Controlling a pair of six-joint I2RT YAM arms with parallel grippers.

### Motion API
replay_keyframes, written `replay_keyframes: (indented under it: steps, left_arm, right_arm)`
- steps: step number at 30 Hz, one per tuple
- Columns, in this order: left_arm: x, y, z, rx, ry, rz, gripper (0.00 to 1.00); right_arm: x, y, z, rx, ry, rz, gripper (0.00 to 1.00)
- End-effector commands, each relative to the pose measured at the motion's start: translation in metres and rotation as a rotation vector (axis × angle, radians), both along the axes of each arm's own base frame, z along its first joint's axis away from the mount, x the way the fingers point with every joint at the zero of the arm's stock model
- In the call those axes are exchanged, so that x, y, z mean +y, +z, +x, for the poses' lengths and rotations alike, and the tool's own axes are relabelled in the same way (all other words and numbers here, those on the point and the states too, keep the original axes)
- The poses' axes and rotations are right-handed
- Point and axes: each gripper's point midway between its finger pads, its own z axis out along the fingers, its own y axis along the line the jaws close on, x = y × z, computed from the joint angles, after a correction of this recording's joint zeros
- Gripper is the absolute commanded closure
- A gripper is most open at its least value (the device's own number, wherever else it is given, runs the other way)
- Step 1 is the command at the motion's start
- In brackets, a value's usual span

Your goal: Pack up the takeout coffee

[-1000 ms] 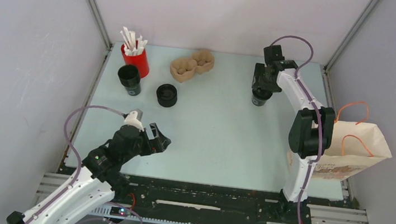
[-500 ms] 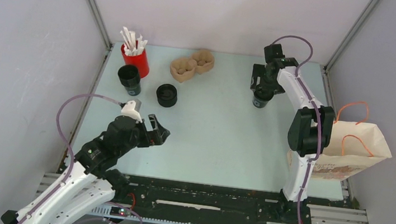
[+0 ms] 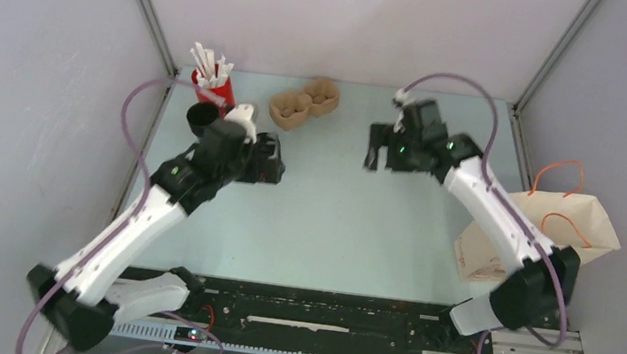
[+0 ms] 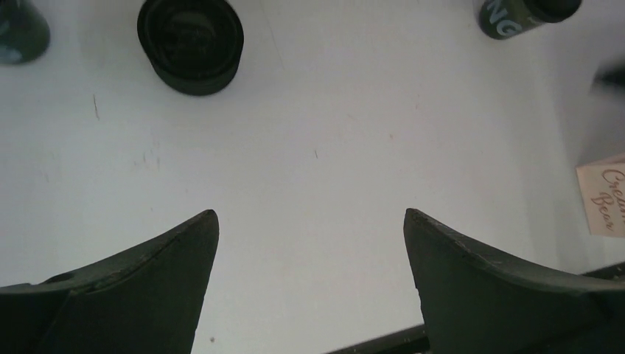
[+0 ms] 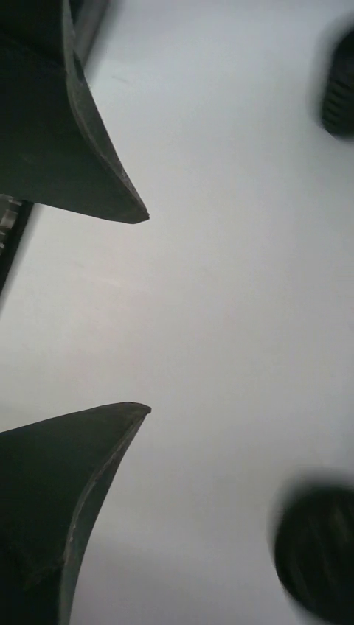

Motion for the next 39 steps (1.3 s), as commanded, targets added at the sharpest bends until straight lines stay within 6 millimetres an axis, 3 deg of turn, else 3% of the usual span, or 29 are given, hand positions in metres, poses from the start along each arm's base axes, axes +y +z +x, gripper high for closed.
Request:
replay_keyframes:
  steps: [1, 4, 7, 13, 18, 24, 30, 34, 39]
  left_arm:
    - [-0.014, 0.029, 0.055, -0.056, -0.082, 0.126, 0.00]
    - [-0.018, 0.027, 0.102, -0.017, -0.109, 0.153, 0.02]
    - [-0.038, 0.008, 0.148, 0.075, -0.191, 0.105, 0.07]
    - [-0.065, -0.015, 0.240, 0.069, -0.258, 0.106, 0.06]
    - [-0.065, -0.042, 0.291, 0.054, -0.232, 0.169, 0.06]
    - [-0.061, -0.093, 0.314, 0.110, -0.217, 0.197, 0.14]
    - [-0.063, -0.120, 0.317, 0.166, -0.232, 0.131, 0.20]
    - [-0.069, -0.126, 0.316, 0.211, -0.231, 0.013, 0.29]
    - [-0.074, -0.111, 0.316, 0.196, -0.225, -0.094, 0.35]
  right_arm:
    - [0.068, -0.011, -0.072, 0.034, 0.204, 0.228, 0.01]
    - [0.063, -0.028, -0.098, 0.052, 0.230, 0.207, 0.02]
    - [0.053, -0.036, -0.112, 0.062, 0.250, 0.222, 0.02]
    - [0.048, -0.038, -0.128, 0.087, 0.292, 0.303, 0.02]
    - [0.043, -0.036, -0.129, 0.092, 0.303, 0.331, 0.03]
    - [0.037, -0.038, -0.123, 0.091, 0.293, 0.345, 0.03]
    - [0.038, -0.041, -0.119, 0.103, 0.294, 0.363, 0.03]
    - [0.037, -0.043, -0.119, 0.108, 0.292, 0.364, 0.03]
    - [0.037, -0.043, -0.119, 0.111, 0.294, 0.368, 0.04]
